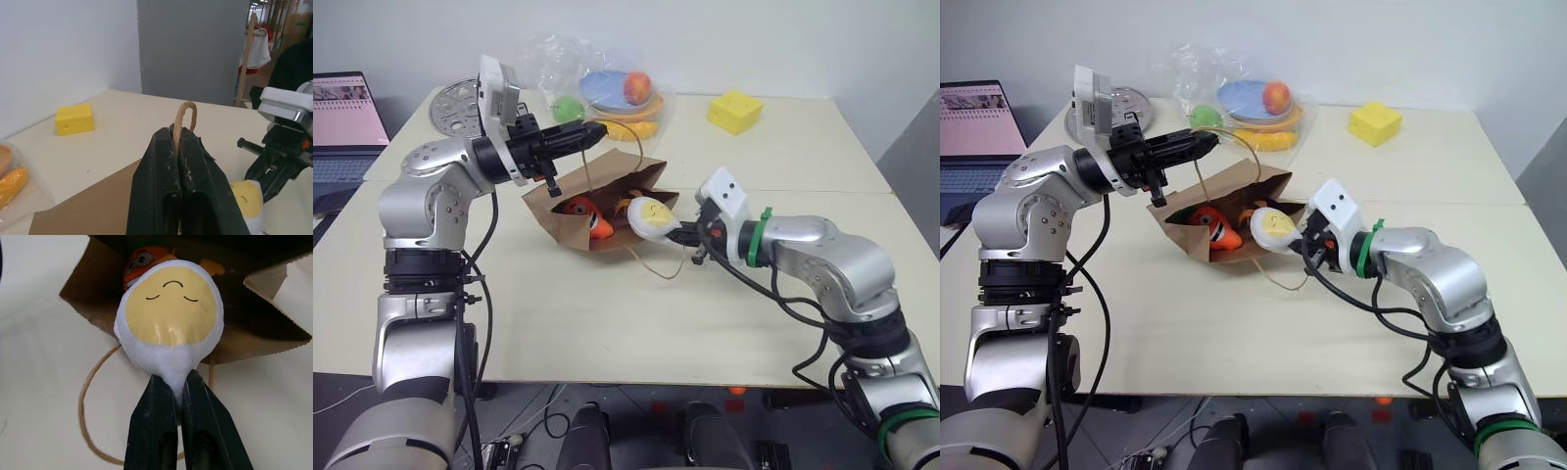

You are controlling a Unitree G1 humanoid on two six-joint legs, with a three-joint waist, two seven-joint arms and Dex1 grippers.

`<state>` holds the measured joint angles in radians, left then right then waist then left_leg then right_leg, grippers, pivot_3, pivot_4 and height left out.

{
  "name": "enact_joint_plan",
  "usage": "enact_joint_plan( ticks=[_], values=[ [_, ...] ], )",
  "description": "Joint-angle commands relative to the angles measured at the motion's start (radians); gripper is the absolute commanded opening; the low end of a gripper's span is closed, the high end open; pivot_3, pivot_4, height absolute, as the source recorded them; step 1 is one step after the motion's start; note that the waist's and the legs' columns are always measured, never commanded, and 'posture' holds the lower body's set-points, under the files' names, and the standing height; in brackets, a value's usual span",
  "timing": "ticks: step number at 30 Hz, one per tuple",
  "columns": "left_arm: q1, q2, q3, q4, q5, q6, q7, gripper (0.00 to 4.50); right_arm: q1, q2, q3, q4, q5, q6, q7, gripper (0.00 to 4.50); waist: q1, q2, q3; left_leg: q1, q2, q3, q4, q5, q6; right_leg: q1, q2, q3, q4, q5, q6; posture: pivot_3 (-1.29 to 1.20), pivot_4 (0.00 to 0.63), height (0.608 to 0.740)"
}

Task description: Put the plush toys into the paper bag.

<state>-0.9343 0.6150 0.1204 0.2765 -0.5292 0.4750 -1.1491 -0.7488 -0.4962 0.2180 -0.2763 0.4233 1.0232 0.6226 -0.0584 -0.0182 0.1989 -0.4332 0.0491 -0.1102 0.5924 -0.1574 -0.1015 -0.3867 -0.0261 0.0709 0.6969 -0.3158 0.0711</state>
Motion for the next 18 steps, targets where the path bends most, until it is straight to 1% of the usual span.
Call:
enact_joint_plan(
  ticks=[1, 4, 8, 9, 11, 14, 18],
  values=[
    [-0.007, 0.012, 0.012, -0.044, -0.010, -0.006, -0.004, 0.00, -0.063, 0.044, 0.032, 0.065, -0.053, -0.070, -0.014, 0.01, 0.000, 0.000, 0.000, 0.000, 0.000, 0.000, 0.000, 0.000, 0.000, 0.000, 0.000, 0.000, 0.000, 0.000, 0.000, 0.00, 0.150, 0.740],
    [-0.003, 0.012, 0.010, -0.048, -0.009, -0.006, -0.004, 0.00, -0.097, 0.086, 0.040, 0.122, -0.079, -0.088, -0.024, 0.01, -0.002, 0.000, 0.000, 0.000, 0.000, 0.000, 0.000, 0.000, 0.000, -0.001, 0.000, 0.000, 0.000, 0.000, 0.000, 0.00, 0.150, 0.740],
    [0.005, 0.004, 0.007, -0.068, -0.017, 0.004, 0.000, 0.00, -0.213, 0.175, 0.107, 0.297, -0.148, -0.194, 0.008, 0.01, -0.005, 0.000, 0.000, 0.000, 0.000, 0.000, 0.000, 0.000, 0.000, -0.001, 0.000, 0.000, 0.001, 0.000, 0.000, 0.00, 0.150, 0.740],
    [0.006, 0.003, 0.008, -0.070, -0.018, 0.006, 0.001, 0.00, -0.221, 0.184, 0.109, 0.317, -0.157, -0.206, 0.012, 0.01, -0.005, 0.000, 0.000, 0.000, 0.000, 0.000, 0.000, 0.000, 0.000, -0.001, 0.000, 0.000, 0.001, 0.000, 0.000, 0.00, 0.150, 0.740],
    [0.008, 0.000, 0.011, -0.084, -0.024, 0.013, 0.004, 0.00, -0.267, 0.249, 0.110, 0.457, -0.186, -0.277, -0.003, 0.01, -0.005, 0.000, 0.000, 0.000, 0.000, 0.000, 0.000, 0.000, 0.000, -0.001, 0.000, 0.000, 0.001, 0.000, 0.000, 0.00, 0.150, 0.740],
    [0.016, -0.001, 0.013, -0.103, -0.029, 0.023, 0.006, 0.00, -0.303, 0.316, 0.098, 0.599, -0.216, -0.351, -0.014, 0.01, -0.007, 0.000, 0.000, 0.000, 0.000, 0.000, -0.001, 0.000, 0.000, -0.001, 0.000, 0.000, 0.001, 0.000, 0.000, 0.00, 0.150, 0.740],
    [0.017, 0.002, 0.016, -0.114, -0.032, 0.031, 0.009, 0.00, -0.328, 0.362, 0.069, 0.726, -0.246, -0.429, -0.028, 0.01, -0.003, 0.000, 0.000, 0.000, 0.000, 0.000, -0.001, 0.000, 0.000, -0.001, 0.000, -0.001, 0.001, 0.000, 0.000, 0.00, 0.150, 0.740]
  ],
)
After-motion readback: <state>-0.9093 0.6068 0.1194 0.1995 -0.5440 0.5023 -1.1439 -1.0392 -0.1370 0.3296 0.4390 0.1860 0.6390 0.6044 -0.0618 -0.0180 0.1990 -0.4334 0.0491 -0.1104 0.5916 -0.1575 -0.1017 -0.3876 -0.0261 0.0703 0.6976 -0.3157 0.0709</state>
